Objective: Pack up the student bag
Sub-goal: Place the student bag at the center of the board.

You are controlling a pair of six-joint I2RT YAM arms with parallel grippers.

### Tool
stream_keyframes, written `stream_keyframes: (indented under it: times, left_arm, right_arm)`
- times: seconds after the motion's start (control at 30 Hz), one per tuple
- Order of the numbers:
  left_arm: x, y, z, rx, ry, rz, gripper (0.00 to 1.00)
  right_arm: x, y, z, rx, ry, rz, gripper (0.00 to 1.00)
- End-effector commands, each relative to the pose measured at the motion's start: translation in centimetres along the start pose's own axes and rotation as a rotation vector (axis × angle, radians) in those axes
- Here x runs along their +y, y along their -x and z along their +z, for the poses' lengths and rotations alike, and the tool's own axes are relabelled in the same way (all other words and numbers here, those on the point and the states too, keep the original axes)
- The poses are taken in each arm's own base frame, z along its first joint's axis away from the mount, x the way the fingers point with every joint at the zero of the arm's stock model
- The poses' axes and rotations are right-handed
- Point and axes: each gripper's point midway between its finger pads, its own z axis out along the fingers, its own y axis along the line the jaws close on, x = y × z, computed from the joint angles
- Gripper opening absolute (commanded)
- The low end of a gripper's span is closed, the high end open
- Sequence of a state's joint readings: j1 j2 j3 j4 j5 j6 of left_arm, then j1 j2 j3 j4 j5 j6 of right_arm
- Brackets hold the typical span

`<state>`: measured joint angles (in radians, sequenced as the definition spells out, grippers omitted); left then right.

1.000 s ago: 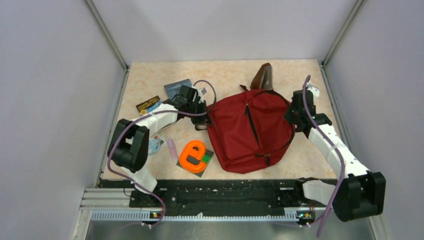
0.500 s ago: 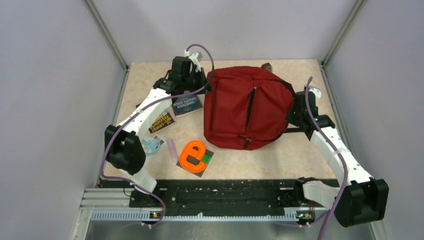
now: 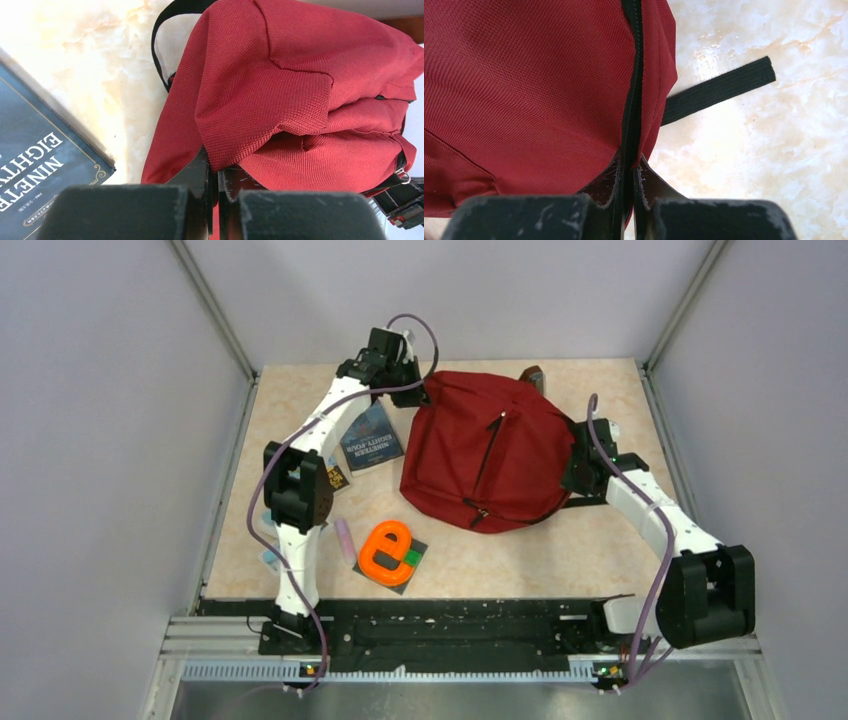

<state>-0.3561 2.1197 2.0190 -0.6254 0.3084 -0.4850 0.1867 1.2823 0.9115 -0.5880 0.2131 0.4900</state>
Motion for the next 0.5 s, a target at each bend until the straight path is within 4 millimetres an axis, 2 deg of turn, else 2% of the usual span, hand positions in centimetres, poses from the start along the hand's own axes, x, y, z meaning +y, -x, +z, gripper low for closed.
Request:
stream_keyframes:
  times: [0.0, 0.1, 0.13, 0.17, 0.23, 0.3, 0.33, 0.37, 0.4, 0.47]
  left_arm:
    - [1.0, 2.9, -1.7, -0.076, 0.069, -0.034, 0.00]
    - [1.6, 2.8, -1.7, -0.087, 0.085, -0.029, 0.00]
    - [1.7, 2.9, -1.6, -0.092, 0.093, -0.027, 0.00]
    - [1.9, 3.0, -1.5, -0.096, 0.098, -0.026, 0.01]
    - [2.4, 3.3, -1.0, -0.099, 0.107, -0.028, 0.09]
    - [2.6, 3.6, -0.7, -0.107, 0.112, -0.014, 0.29]
    - [2.6, 3.8, -0.7, -0.118, 0.109, 0.005, 0.40]
    - [2.5, 4.2, -1.0, -0.141, 0.108, 0.025, 0.48]
    - [2.1, 5.0, -2.0, -0.189, 0.109, 0.052, 0.52]
    - [1.9, 6.2, -3.7, -0.274, 0.119, 0.096, 0.66]
  right_arm:
    - [0.3, 0.6, -0.2, 0.017, 0.007, -0.046, 0.00]
    - [0.8, 0.8, -0.2, 0.014, 0.029, -0.053, 0.00]
    - [1.0, 0.8, -0.1, 0.016, 0.039, -0.055, 0.04]
    - [1.0, 0.7, -0.1, 0.018, 0.042, -0.058, 0.09]
    - [1.1, 0.9, -0.3, 0.015, 0.044, -0.060, 0.30]
    - [1.1, 1.3, -0.8, 0.000, 0.049, -0.058, 0.49]
    - [1.1, 1.7, -1.2, -0.017, 0.052, -0.054, 0.53]
    - [1.0, 2.1, -1.6, -0.038, 0.052, -0.052, 0.58]
    - [0.9, 2.5, -2.1, -0.059, 0.051, -0.049, 0.64]
    - [0.5, 3.5, -3.3, -0.109, 0.044, -0.047, 0.69]
